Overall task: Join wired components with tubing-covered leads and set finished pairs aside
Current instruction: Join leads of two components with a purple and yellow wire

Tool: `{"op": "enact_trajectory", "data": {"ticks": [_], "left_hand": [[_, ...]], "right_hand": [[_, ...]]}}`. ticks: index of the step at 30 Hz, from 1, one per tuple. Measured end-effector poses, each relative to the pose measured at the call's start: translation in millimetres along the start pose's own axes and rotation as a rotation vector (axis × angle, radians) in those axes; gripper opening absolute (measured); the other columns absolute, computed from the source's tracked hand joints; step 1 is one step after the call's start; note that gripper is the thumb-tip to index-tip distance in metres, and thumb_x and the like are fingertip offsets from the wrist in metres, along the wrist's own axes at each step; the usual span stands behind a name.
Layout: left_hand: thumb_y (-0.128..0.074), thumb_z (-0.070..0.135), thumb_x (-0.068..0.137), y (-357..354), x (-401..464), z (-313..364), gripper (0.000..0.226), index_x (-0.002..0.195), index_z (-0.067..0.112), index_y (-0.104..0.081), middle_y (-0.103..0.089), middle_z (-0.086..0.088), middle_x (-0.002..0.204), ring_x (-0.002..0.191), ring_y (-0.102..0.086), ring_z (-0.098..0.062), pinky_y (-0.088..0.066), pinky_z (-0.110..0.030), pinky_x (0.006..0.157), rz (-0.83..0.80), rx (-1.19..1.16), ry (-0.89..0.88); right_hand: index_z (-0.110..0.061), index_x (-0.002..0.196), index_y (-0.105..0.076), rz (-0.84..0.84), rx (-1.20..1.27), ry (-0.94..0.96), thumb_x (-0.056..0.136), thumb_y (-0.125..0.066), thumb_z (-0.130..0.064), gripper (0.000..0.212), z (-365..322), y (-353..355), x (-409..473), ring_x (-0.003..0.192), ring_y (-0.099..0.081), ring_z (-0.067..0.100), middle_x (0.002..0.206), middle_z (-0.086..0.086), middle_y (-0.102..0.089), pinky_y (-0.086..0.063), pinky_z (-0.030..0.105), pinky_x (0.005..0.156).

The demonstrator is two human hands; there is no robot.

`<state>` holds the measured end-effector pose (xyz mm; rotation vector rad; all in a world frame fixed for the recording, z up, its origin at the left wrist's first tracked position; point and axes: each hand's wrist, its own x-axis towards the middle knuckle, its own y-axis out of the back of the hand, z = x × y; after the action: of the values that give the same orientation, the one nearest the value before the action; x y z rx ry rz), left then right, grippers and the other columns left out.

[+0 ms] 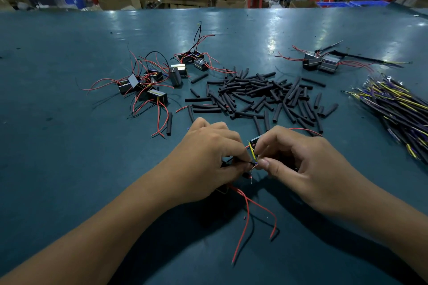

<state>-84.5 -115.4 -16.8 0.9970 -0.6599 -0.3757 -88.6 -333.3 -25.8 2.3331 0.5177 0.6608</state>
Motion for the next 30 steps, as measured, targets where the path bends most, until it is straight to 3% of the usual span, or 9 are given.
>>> {"op": "enact_trajectory", "data": {"ticks": [4, 7, 11, 14, 19, 25, 30], "left_hand": [[-0.067, 0.037, 0.089, 0.3, 0.2, 0.9, 0.01, 0.088, 0.03, -0.074, -0.067, 0.014, 0.084, 0.083, -0.054, -0.013, -0.03, -0.035, 0.076, -0.014, 0.022, 0.001], [-0.058, 0.042, 0.09, 2.2, 0.8, 0.8, 0.02, 0.093, 0.03, -0.074, -0.067, 0.013, 0.086, 0.084, -0.053, -0.013, -0.032, -0.035, 0.078, -0.054, 0.004, 0.016], [-0.061, 0.037, 0.09, 8.0, -0.3, -1.6, 0.016, 0.105, 0.033, -0.067, -0.065, 0.017, 0.094, 0.087, -0.054, -0.006, -0.034, -0.032, 0.086, -0.046, -0.077, 0.04], [-0.065, 0.028, 0.083, 14.3, -1.4, -3.1, 0.013, 0.091, 0.036, -0.059, -0.059, 0.017, 0.09, 0.088, -0.053, -0.011, -0.031, -0.026, 0.084, -0.035, -0.129, 0.034], [-0.08, 0.04, 0.08, 16.5, -0.9, -2.2, 0.016, 0.084, 0.034, -0.066, -0.059, 0.014, 0.087, 0.089, -0.055, -0.013, -0.031, -0.026, 0.087, -0.113, -0.177, 0.036], [-0.081, 0.035, 0.081, 13.9, 1.6, -1.6, 0.017, 0.08, 0.039, -0.064, -0.059, 0.019, 0.084, 0.085, -0.054, -0.006, -0.03, -0.027, 0.082, -0.08, -0.153, 0.032], [-0.081, 0.032, 0.081, 11.8, 1.1, -0.7, 0.013, 0.08, 0.032, -0.068, -0.059, 0.017, 0.084, 0.084, -0.053, -0.004, -0.03, -0.026, 0.081, -0.084, -0.138, 0.022]], "right_hand": [[-0.032, 0.097, -0.062, -0.018, -0.034, -0.01, 0.091, -0.061, -0.026, 0.009, -1.9, 2.3, -0.6, 0.082, -0.066, 0.012, 0.086, -0.016, -0.069, -0.049, 0.026, 0.069], [-0.032, 0.095, -0.062, -0.037, -0.027, -0.009, 0.09, -0.061, -0.025, 0.008, -2.9, 3.9, -1.0, 0.078, -0.063, 0.011, 0.084, -0.016, -0.067, -0.044, 0.018, 0.067], [-0.03, 0.091, -0.06, -0.031, 0.01, -0.022, 0.086, -0.068, -0.03, 0.009, -4.1, 5.1, -0.7, 0.069, -0.06, 0.013, 0.081, -0.012, -0.065, -0.044, 0.018, 0.062], [-0.027, 0.091, -0.061, -0.021, 0.04, -0.045, 0.081, -0.073, -0.035, 0.018, -5.3, 5.1, -1.1, 0.068, -0.061, 0.015, 0.082, -0.009, -0.066, -0.048, 0.022, 0.063], [-0.029, 0.093, -0.06, -0.004, 0.059, -0.067, 0.08, -0.072, -0.041, 0.021, -6.0, 2.0, -0.7, 0.073, -0.063, 0.017, 0.084, -0.006, -0.066, -0.051, 0.03, 0.066], [-0.036, 0.097, -0.063, 0.0, 0.012, -0.057, 0.08, -0.072, -0.052, 0.026, -6.9, -0.3, -1.0, 0.097, -0.064, 0.009, 0.092, -0.014, -0.068, -0.047, 0.016, 0.074], [-0.031, 0.091, -0.065, 0.043, 0.01, -0.036, 0.082, -0.073, -0.046, 0.02, -8.6, -5.4, 0.6, 0.082, -0.063, 0.013, 0.082, -0.013, -0.065, -0.045, 0.016, 0.066]]}}
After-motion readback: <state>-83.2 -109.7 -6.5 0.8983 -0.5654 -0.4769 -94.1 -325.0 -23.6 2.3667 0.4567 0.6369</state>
